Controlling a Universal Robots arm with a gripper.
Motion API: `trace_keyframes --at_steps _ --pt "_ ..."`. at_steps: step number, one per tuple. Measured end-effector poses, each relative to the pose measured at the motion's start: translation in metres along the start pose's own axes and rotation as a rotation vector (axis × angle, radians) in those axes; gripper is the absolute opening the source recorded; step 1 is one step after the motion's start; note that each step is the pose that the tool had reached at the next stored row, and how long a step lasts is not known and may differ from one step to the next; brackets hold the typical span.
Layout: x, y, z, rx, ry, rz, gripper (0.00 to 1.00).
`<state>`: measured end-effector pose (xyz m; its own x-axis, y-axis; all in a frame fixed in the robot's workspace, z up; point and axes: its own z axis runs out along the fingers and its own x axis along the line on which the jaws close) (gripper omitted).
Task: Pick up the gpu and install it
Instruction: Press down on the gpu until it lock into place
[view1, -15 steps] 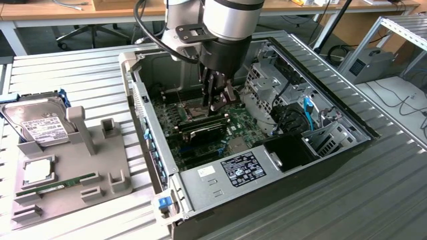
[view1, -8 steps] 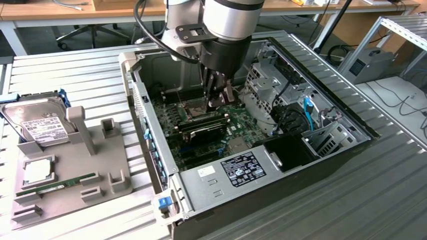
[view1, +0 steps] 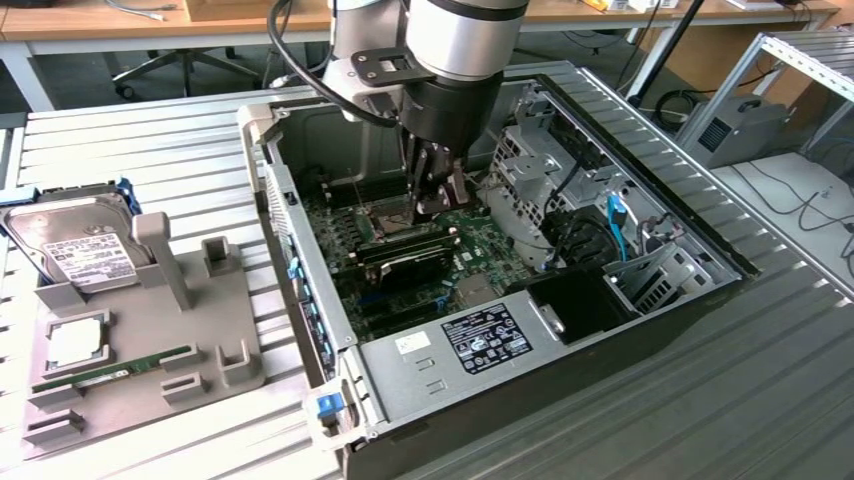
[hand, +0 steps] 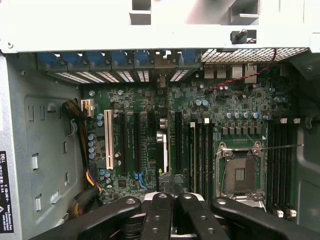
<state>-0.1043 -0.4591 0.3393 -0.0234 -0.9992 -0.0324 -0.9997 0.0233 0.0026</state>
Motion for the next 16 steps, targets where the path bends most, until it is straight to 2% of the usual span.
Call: trace_keyframes --at_steps 5,13,16 --pt "0.000 0.0003 0.0077 -0.0001 0.0000 0.000 0.11" --pt "0.001 0.0012 0.0267 -0.0006 0.0000 0.000 0.11" --pt "0.001 0.0013 0.0291 -0.0012 0.0002 0.000 0.11"
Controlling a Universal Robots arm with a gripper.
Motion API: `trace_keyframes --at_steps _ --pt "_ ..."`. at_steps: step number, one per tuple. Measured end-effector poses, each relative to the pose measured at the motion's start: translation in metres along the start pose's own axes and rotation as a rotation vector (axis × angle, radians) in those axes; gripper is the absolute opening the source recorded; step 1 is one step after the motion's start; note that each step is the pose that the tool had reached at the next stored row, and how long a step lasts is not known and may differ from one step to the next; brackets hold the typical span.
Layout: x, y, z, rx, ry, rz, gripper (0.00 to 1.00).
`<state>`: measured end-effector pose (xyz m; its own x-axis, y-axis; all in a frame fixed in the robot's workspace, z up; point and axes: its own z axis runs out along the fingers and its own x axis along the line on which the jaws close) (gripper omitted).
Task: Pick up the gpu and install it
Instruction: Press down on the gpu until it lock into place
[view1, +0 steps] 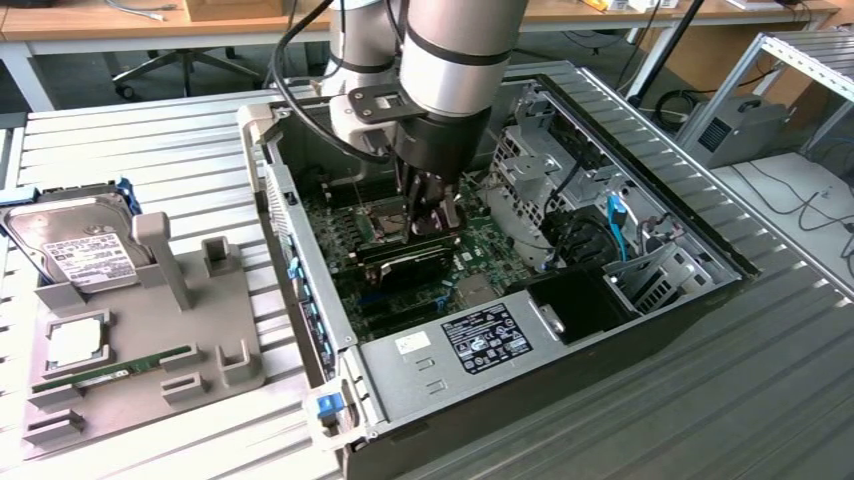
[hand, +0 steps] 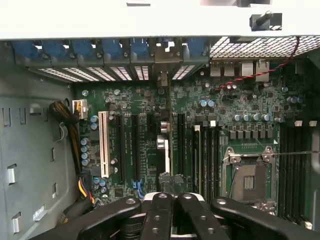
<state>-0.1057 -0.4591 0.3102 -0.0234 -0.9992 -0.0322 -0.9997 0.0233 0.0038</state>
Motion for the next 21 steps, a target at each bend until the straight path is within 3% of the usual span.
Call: trace_keyframes --at_steps 8,21 --pt "-0.007 0.0034 0.0032 0.0001 -0.0004 0.000 0.11" --pt "-0.009 0.0042 0.0308 -0.0019 -0.0003 0.000 0.11"
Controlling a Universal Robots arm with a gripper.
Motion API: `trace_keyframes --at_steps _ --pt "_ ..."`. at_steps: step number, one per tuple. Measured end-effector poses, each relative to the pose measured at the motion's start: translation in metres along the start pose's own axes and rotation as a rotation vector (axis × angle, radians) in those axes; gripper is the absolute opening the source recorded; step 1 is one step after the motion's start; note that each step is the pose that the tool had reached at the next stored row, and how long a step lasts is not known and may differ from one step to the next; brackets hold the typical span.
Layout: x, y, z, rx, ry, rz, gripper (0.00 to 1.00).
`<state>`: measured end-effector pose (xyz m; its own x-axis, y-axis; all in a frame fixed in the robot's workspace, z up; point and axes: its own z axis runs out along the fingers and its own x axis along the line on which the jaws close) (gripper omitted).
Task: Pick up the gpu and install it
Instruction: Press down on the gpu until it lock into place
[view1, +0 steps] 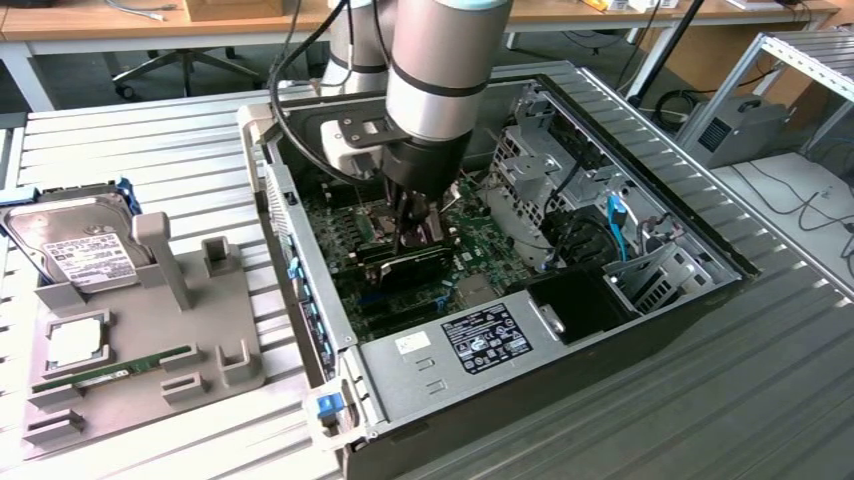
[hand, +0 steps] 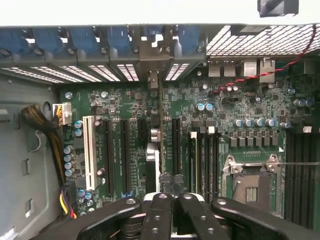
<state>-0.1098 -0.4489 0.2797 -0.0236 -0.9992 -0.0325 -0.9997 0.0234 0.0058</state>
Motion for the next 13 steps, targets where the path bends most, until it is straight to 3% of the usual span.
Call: trace_keyframes --at_steps 13 --pt "0.0003 -0.0001 0.0080 -0.0016 0.0001 0.000 0.11"
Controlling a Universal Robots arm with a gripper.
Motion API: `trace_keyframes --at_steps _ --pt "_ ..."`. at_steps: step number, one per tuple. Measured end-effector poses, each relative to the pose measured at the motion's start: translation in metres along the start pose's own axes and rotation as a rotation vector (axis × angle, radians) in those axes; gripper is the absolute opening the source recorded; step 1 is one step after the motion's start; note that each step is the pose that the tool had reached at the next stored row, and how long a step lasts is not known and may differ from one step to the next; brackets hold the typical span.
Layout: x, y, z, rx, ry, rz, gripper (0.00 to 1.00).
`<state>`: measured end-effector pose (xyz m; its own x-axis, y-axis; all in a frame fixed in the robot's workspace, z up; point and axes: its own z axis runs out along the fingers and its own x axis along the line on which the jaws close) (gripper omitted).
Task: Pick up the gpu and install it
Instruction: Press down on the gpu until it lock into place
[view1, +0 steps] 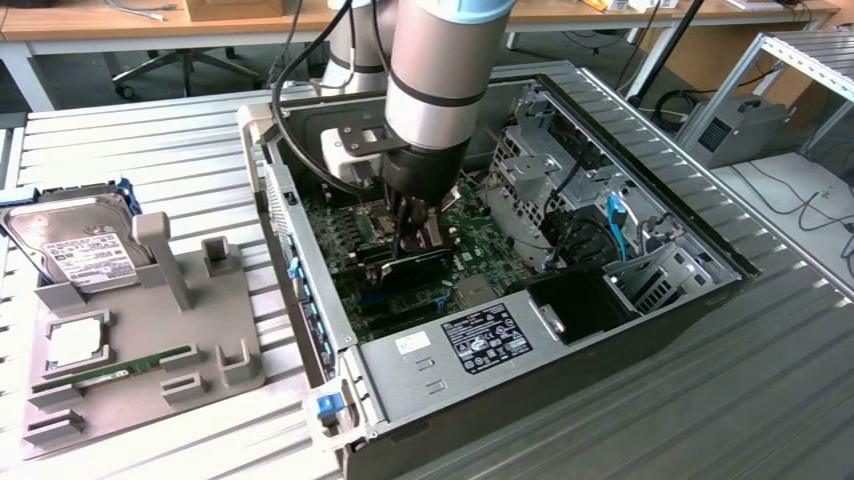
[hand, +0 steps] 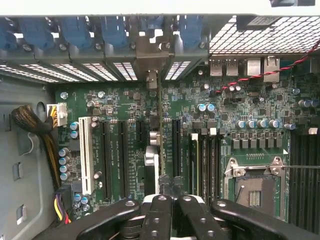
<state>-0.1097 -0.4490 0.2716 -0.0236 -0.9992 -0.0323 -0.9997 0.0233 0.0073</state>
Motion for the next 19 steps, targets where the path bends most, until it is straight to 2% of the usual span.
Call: trace_keyframes --at_steps 3,9,19 --pt "0.0000 0.0003 0.0000 0.0001 0.0000 0.000 0.11" --pt "0.0003 0.0072 0.0017 -0.0002 -0.0019 0.000 0.11" --pt "0.0003 0.0075 0.0028 -0.0001 -0.0022 0.000 0.11"
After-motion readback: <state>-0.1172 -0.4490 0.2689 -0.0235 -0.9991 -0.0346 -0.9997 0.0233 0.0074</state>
